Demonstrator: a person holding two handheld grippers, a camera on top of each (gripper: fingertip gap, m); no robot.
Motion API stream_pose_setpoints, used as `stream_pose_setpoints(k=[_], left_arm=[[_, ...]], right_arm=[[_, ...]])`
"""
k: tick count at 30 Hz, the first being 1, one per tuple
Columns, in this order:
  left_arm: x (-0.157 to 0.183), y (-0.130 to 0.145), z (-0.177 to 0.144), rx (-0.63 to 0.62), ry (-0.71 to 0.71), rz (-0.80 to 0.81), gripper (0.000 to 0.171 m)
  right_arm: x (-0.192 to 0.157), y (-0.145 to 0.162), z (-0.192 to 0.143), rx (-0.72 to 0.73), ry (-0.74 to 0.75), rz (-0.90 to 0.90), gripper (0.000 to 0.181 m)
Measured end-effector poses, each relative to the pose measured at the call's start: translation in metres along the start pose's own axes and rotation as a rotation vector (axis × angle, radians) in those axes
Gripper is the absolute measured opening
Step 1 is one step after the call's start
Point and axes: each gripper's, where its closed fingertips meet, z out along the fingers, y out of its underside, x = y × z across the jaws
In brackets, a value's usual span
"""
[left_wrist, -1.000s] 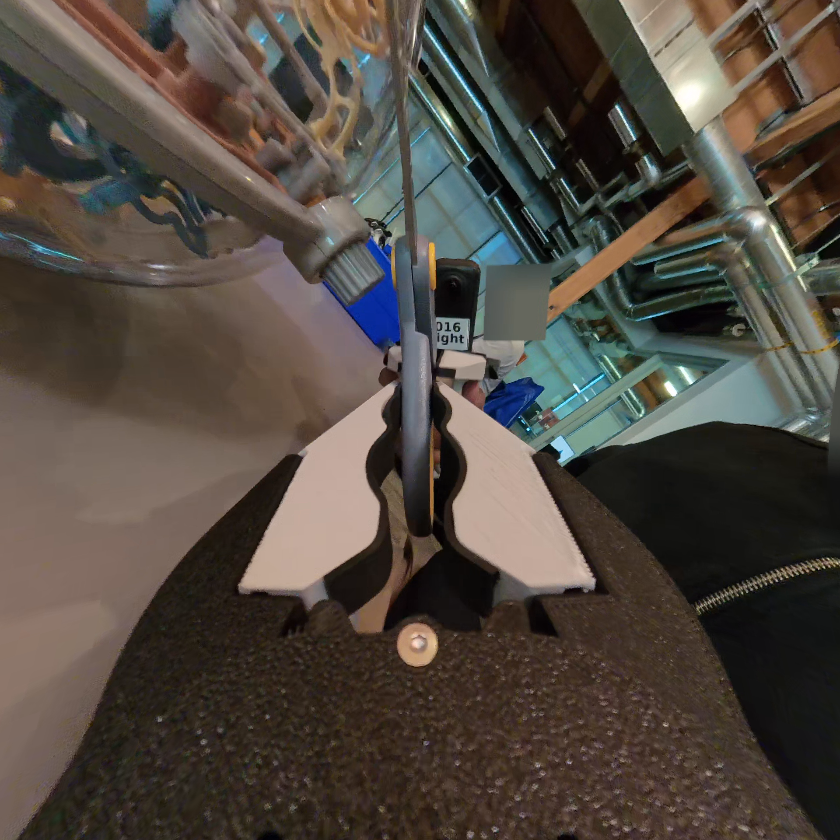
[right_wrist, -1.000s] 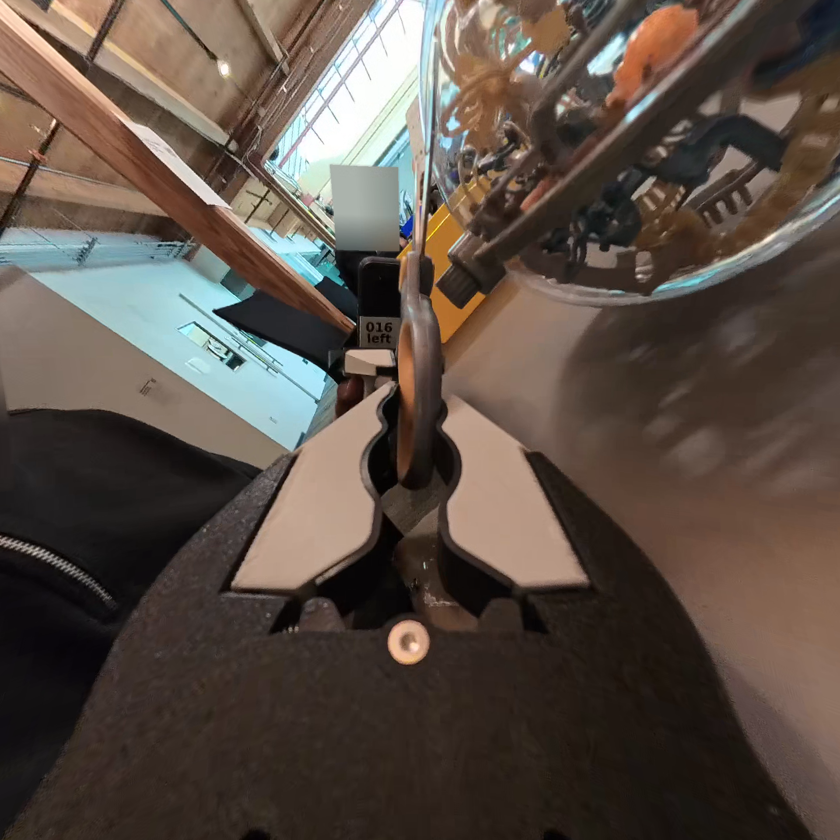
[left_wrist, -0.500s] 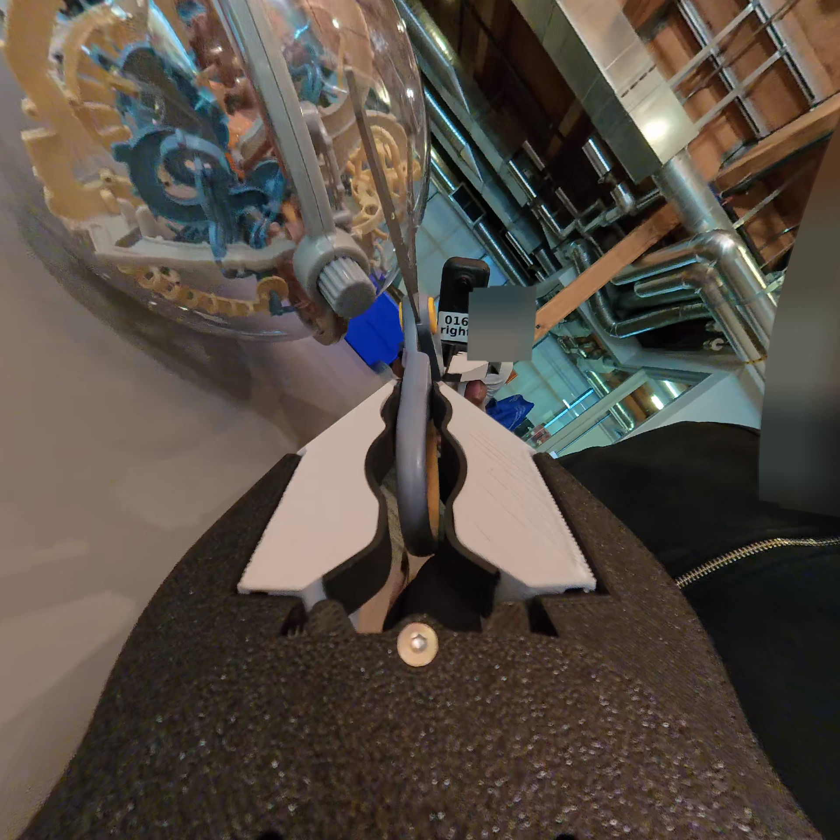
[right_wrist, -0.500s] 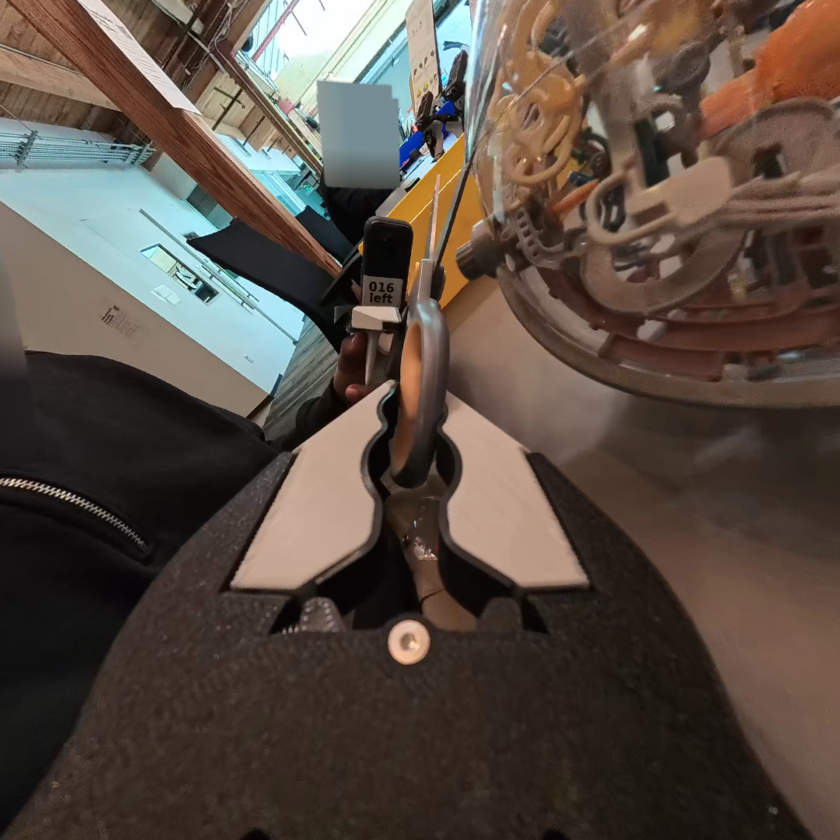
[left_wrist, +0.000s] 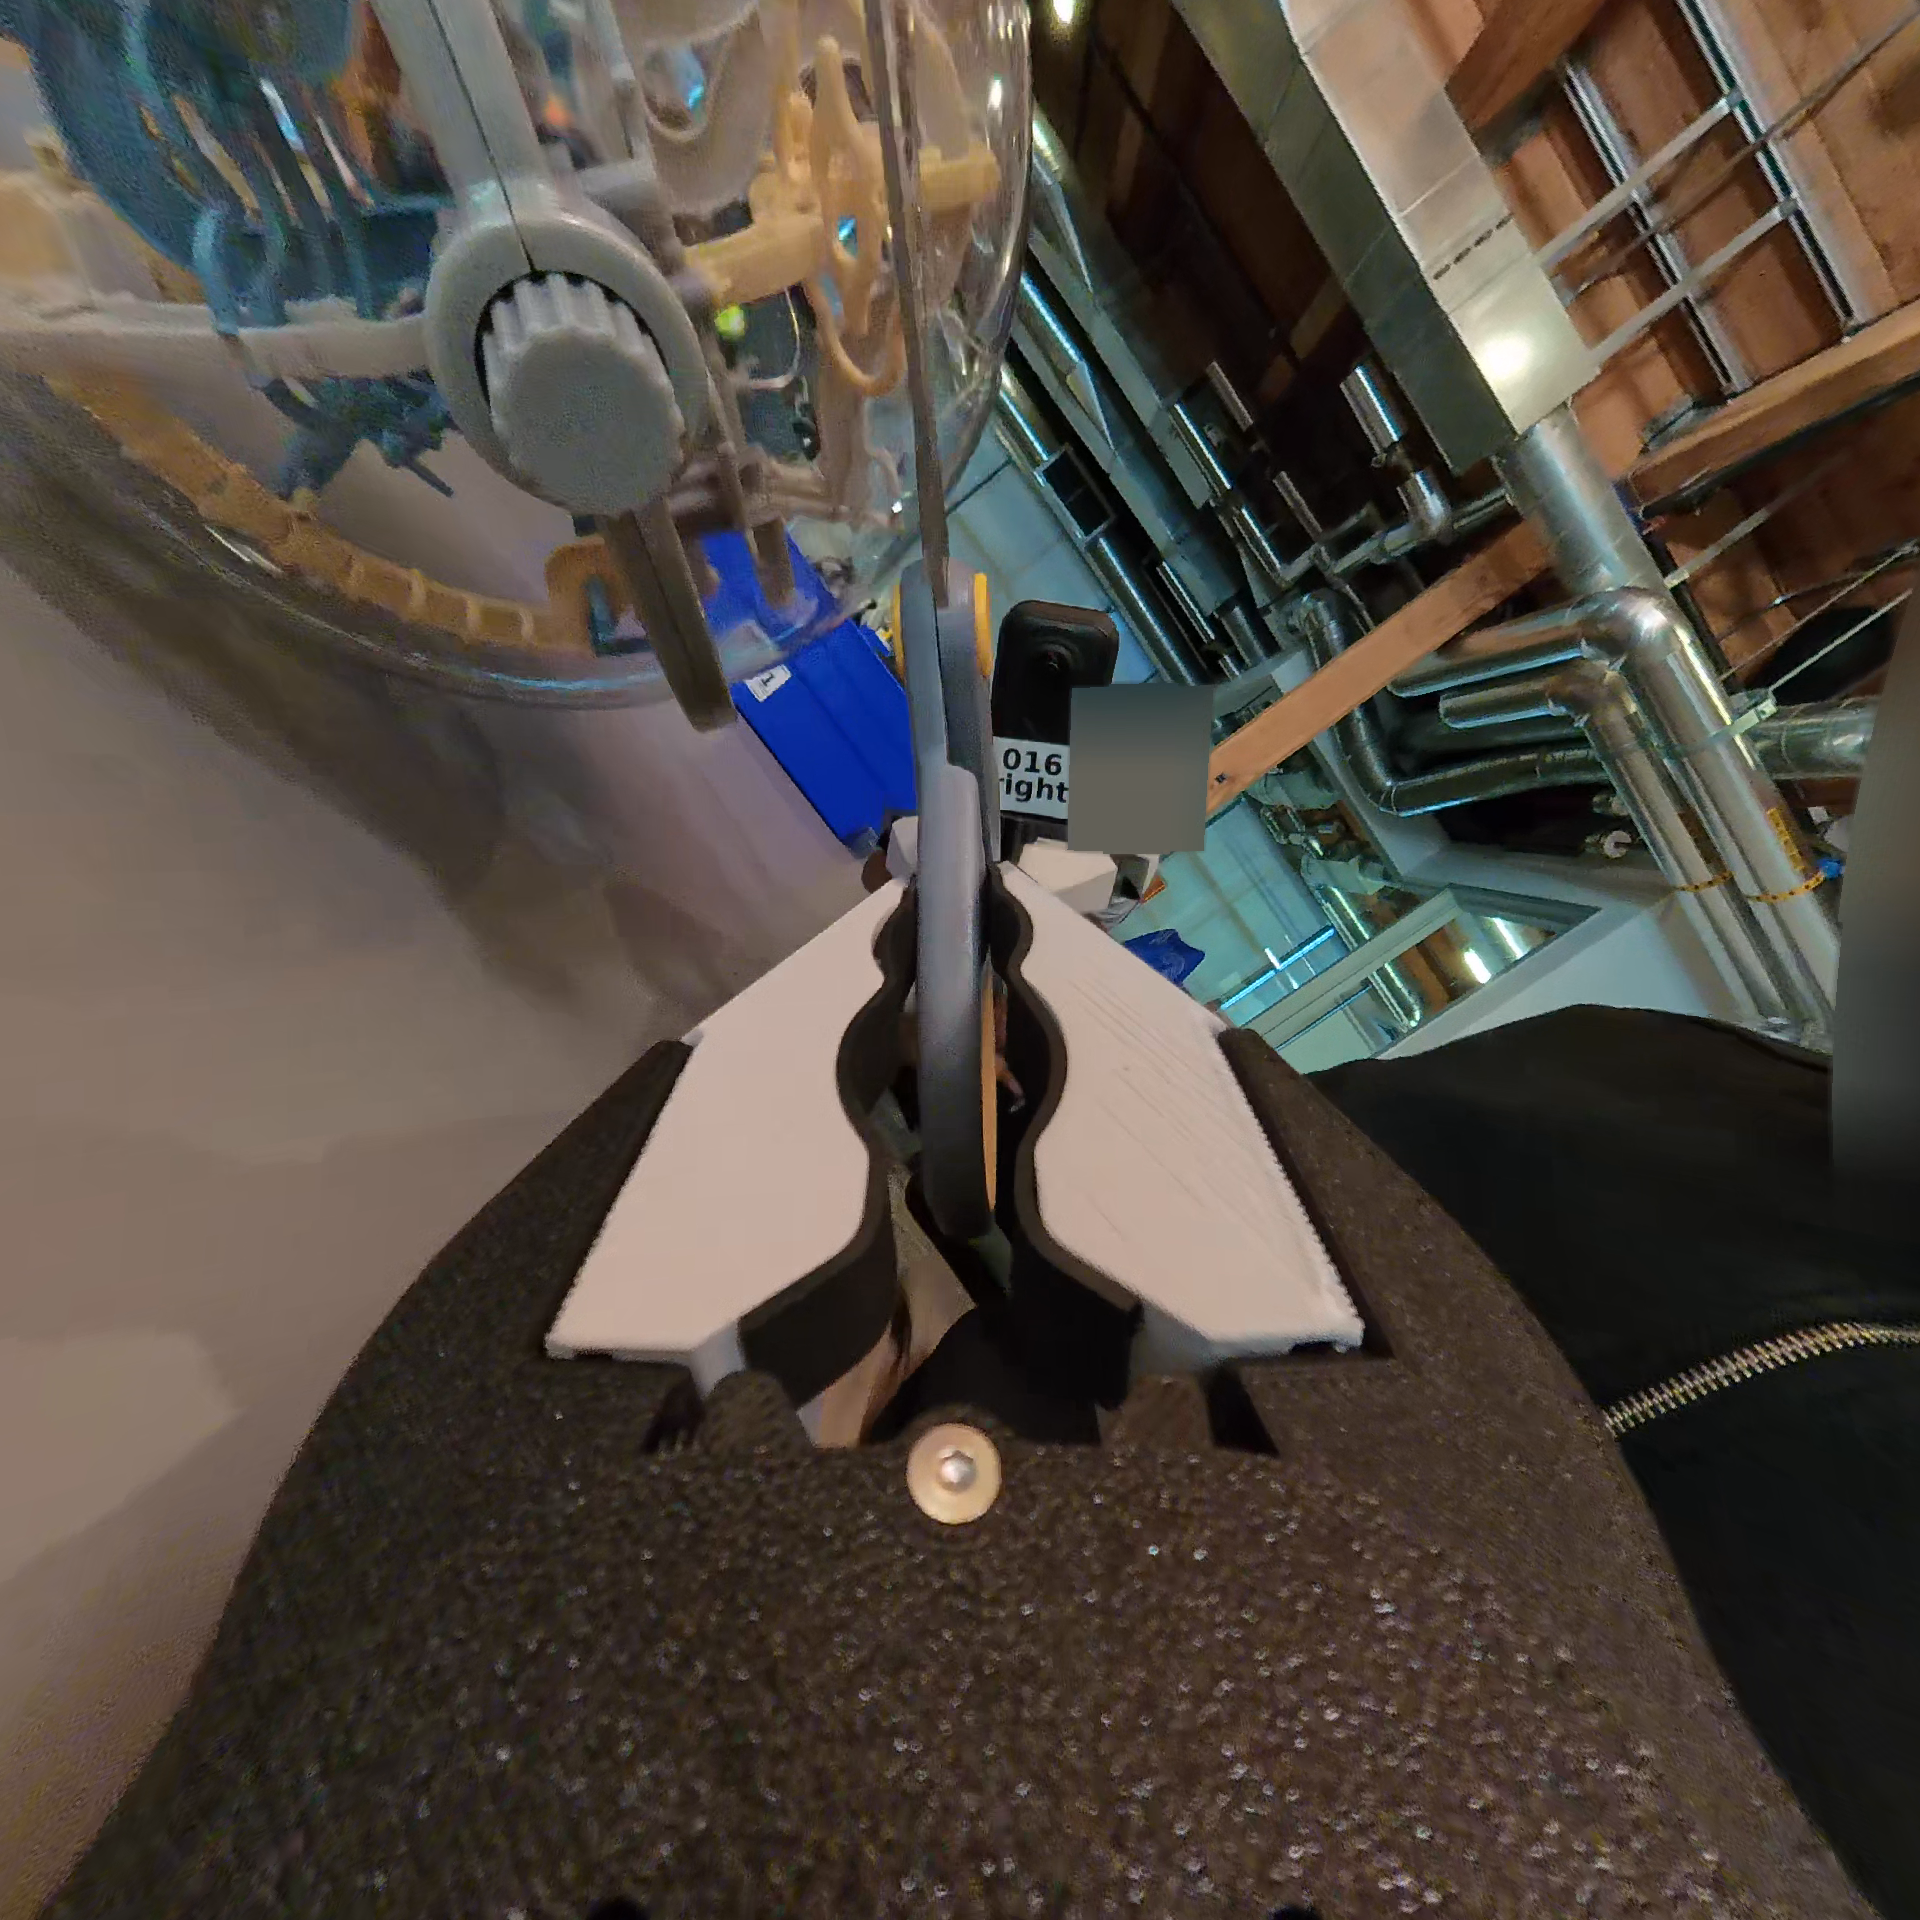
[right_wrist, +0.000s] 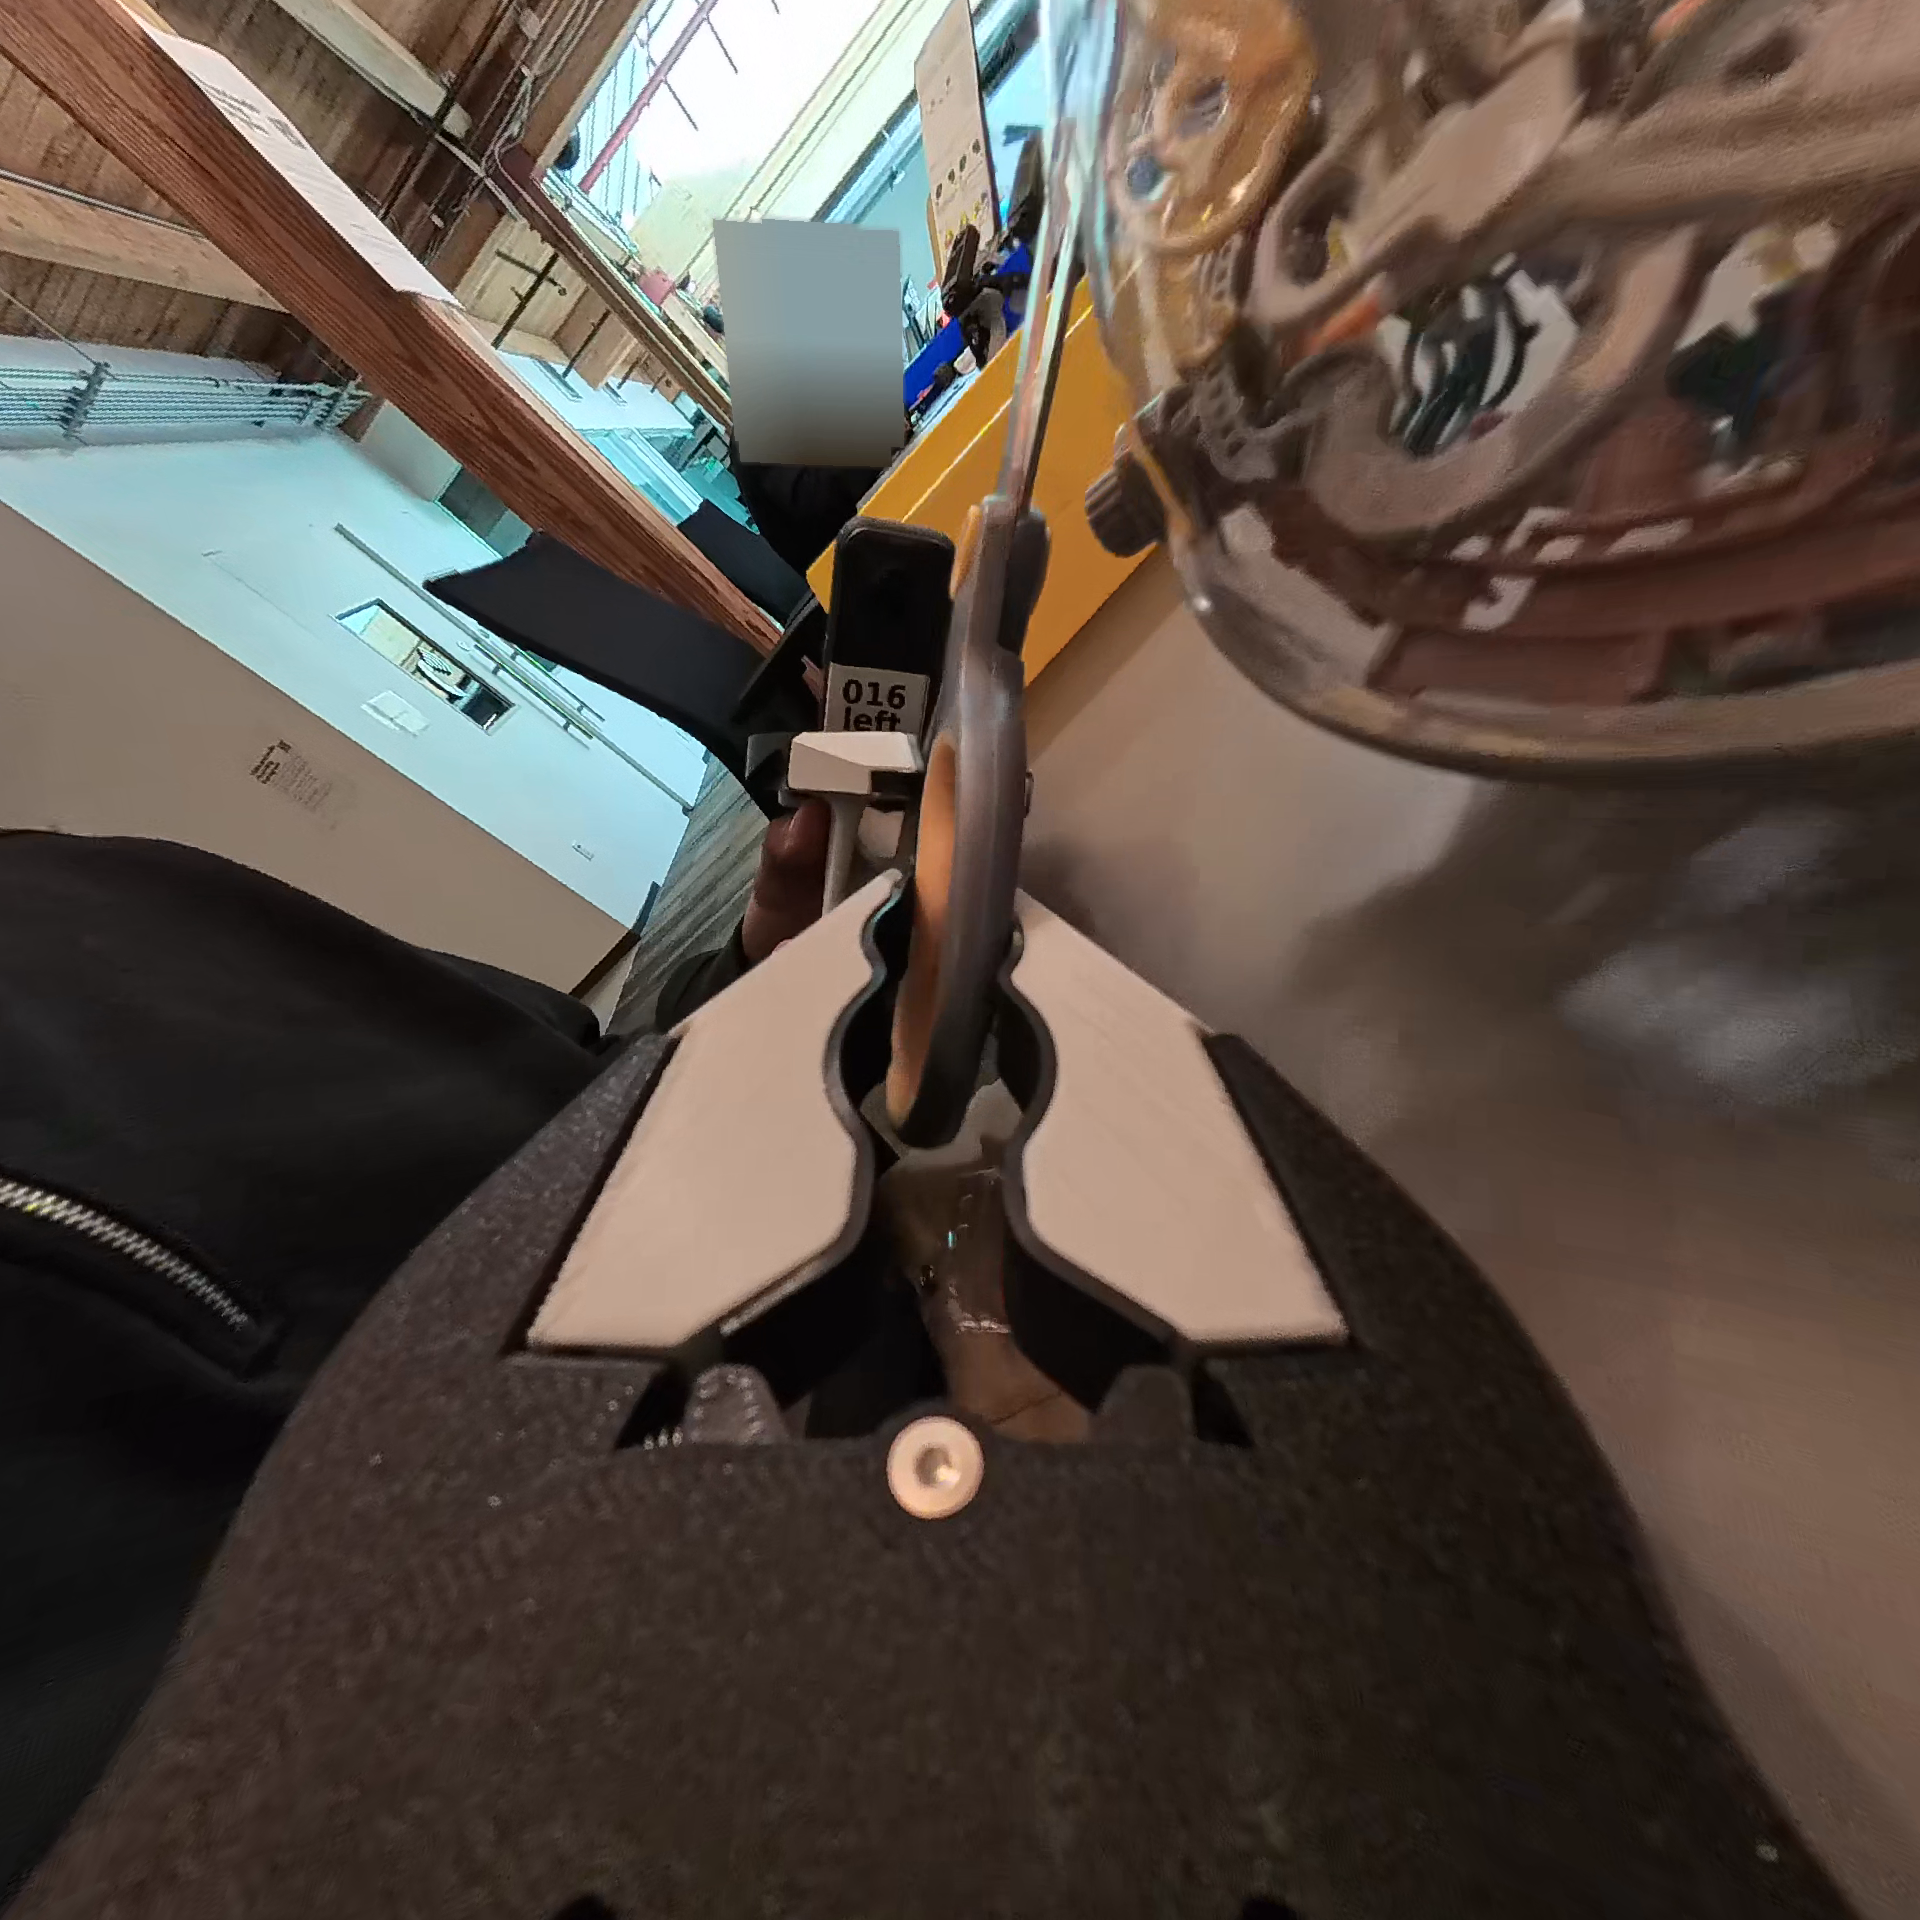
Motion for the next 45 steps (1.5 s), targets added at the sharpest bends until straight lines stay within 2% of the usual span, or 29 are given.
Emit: stream_pose_setpoints(k=[9,26,31,35,45], left_arm=[[0.000,-0.004,0.000,0.049,0.004,-0.036,0.009],[0.001,-0.004,0.005,0.112,0.026,-0.103,0.009],[0.002,-0.004,0.005,0.135,0.045,-0.132,0.009],[0.000,-0.004,0.006,0.148,0.025,-0.117,0.009],[-0.006,-0.007,0.004,0.179,-0.004,-0.100,0.010]], right_arm=[[-0.001,0.002,0.012,0.076,-0.038,0.098,0.010],[-0.001,-0.002,0.012,0.101,-0.001,0.075,0.009],[-0.002,-0.006,0.013,0.150,-0.026,0.115,0.009],[0.000,-0.005,0.013,0.186,-0.025,0.139,0.008],[0.005,-0.004,0.019,0.172,-0.001,0.125,0.009]])
